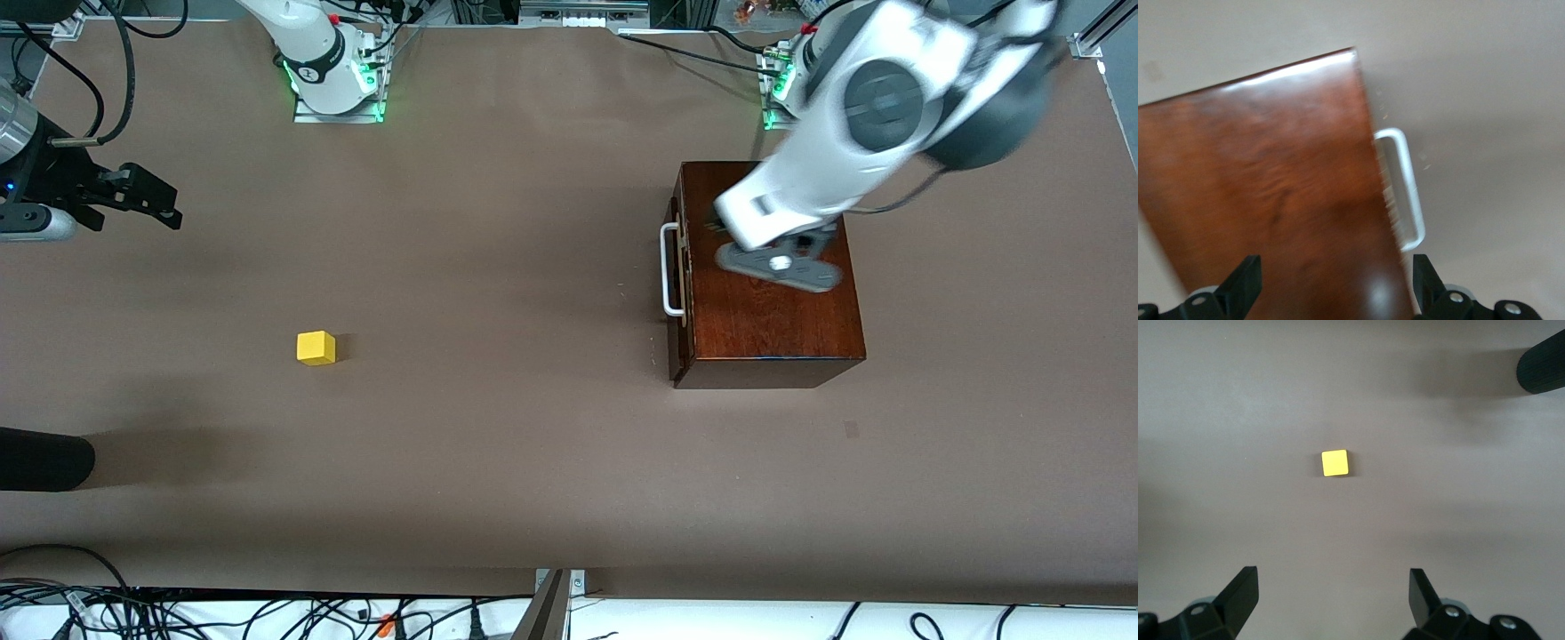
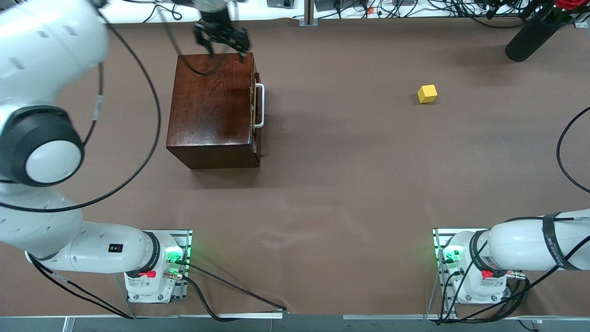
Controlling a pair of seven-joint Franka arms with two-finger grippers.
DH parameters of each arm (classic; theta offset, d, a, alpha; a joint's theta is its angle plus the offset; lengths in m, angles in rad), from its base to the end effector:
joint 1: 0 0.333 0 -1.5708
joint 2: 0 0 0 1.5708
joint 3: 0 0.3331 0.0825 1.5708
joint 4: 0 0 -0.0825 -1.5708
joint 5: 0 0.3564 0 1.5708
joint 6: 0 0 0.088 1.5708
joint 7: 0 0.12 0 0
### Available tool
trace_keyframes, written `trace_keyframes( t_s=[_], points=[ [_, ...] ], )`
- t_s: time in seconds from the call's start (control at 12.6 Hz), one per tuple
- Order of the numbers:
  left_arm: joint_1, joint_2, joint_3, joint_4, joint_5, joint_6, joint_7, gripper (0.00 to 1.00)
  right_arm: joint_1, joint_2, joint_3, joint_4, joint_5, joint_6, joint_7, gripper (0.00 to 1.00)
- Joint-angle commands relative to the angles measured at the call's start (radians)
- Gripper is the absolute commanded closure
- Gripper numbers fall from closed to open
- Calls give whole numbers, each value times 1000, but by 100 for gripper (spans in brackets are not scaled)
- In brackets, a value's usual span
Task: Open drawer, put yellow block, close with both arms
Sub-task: 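Move the left gripper down to the white drawer handle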
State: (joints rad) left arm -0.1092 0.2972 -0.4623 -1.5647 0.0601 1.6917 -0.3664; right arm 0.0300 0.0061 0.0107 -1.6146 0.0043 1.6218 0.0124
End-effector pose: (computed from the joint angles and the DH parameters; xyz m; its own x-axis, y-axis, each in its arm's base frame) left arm 0.5275 -0.2946 0.4869 0.9663 -0.2055 -0.1551 -0.2051 -0.9786 0.0185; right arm 0.5323 0.0222 0.6103 0.9996 0.0281 0.0010 0.0281 -0.9996 -0.0044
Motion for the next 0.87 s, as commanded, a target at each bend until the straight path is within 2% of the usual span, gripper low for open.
trace_keyframes(
  t_s=[0.0, 0.24, 0.48, 0.79],
  points=[
    [-130, 95, 1, 35, 118, 55, -185, 0, -1, 9, -1, 24, 3, -16, -14, 0],
    [-210, 157, 2, 26, 164, 83, -330, 0, -1, 8, 2, 24, 3, -14, -14, 0],
    [-227, 195, 2, 6, 178, 83, -333, 0, 4, 9, 3, 33, 2, -10, -14, 0],
    [-260, 220, 2, -35, 260, 85, -387, 0, 7, 11, 3, 38, -1, -8, -14, 0]
  ],
)
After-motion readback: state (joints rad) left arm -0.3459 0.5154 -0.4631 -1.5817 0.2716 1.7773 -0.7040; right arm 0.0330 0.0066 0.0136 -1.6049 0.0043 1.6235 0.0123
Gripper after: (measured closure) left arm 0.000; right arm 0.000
